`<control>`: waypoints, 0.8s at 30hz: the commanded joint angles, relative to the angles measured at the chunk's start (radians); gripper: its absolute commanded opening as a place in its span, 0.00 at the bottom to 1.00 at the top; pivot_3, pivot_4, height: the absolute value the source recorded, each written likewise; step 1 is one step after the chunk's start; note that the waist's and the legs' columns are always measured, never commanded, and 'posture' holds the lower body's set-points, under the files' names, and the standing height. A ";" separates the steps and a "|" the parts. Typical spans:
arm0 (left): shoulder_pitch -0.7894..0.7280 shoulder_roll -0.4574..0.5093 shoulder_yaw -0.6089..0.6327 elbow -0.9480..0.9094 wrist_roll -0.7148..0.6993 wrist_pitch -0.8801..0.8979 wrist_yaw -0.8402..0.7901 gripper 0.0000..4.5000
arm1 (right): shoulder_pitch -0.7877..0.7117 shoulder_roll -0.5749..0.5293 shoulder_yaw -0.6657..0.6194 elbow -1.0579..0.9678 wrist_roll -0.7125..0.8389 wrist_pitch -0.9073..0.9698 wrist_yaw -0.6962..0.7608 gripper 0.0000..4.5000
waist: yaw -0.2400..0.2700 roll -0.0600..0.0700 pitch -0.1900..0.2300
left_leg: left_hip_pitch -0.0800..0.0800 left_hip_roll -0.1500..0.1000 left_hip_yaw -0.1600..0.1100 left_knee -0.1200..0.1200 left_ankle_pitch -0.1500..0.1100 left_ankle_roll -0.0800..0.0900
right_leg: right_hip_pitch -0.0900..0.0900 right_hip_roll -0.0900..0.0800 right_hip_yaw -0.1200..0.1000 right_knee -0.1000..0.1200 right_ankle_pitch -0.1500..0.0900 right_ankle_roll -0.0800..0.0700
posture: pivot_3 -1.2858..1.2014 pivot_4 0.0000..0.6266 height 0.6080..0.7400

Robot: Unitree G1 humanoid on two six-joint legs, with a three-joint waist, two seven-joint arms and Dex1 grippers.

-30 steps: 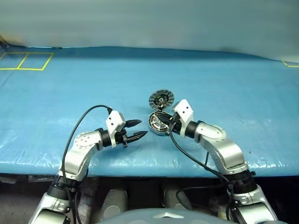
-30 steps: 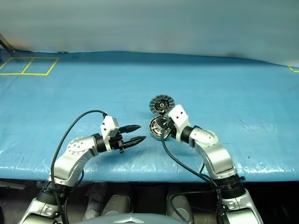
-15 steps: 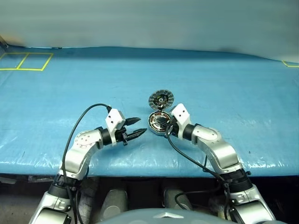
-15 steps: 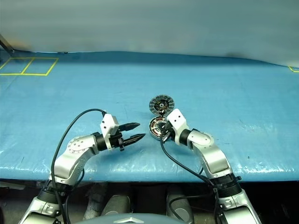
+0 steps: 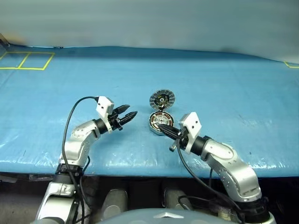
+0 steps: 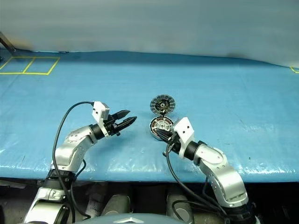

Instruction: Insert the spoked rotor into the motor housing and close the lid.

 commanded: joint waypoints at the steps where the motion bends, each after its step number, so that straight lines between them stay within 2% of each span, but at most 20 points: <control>1: -0.114 -0.027 0.009 0.132 0.016 -0.072 -0.024 0.31 | 0.032 -0.015 -0.001 -0.099 0.031 0.018 -0.012 0.00 | -0.001 0.000 0.000 | 0.000 0.000 0.000 0.000 0.000 0.000 | 0.000 0.000 0.000 0.000 0.000 0.000 | 0.52 0.24 1.00; 5: -0.277 -0.059 0.003 0.325 0.039 -0.151 -0.083 0.00 | 0.061 -0.056 0.003 -0.121 0.021 0.038 -0.022 0.00 | -0.002 -0.001 0.000 | 0.000 0.000 0.000 0.001 0.000 0.000 | 0.000 0.000 0.000 0.000 -0.001 0.002 | 0.52 0.24 1.00; 9: -0.466 -0.094 0.003 0.575 0.102 -0.259 -0.073 0.00 | 0.078 -0.081 -0.007 -0.141 0.020 0.057 -0.046 0.00 | -0.002 -0.002 0.001 | -0.001 -0.001 0.000 0.001 0.000 0.000 | 0.000 0.000 0.000 -0.001 -0.001 0.004 | 0.52 0.24 1.00; 13: -0.599 -0.130 -0.010 0.739 0.128 -0.334 -0.169 0.00 | 0.092 -0.084 -0.031 -0.157 0.030 0.065 -0.075 0.00 | -0.003 -0.002 0.001 | -0.002 -0.001 0.000 0.000 0.000 0.001 | 0.000 0.000 0.000 -0.001 -0.001 0.003 | 0.52 0.24 1.00; 15: -0.659 -0.161 -0.025 0.823 0.173 -0.389 -0.143 0.00 | 0.102 -0.091 -0.041 -0.171 0.036 0.069 -0.080 0.00 | -0.002 -0.002 0.001 | -0.003 -0.001 0.000 0.000 0.000 0.001 | -0.001 0.000 0.000 -0.002 -0.001 0.003 | 0.52 0.24 1.00; 24: -0.677 -0.237 -0.133 0.912 0.311 -0.524 -0.291 0.00 | 0.165 -0.109 -0.077 -0.238 0.046 0.084 -0.113 0.00 | -0.003 -0.003 0.001 | -0.004 -0.002 -0.001 0.001 -0.001 0.002 | -0.001 0.000 0.000 -0.001 -0.001 0.002 | 0.52 0.24 1.00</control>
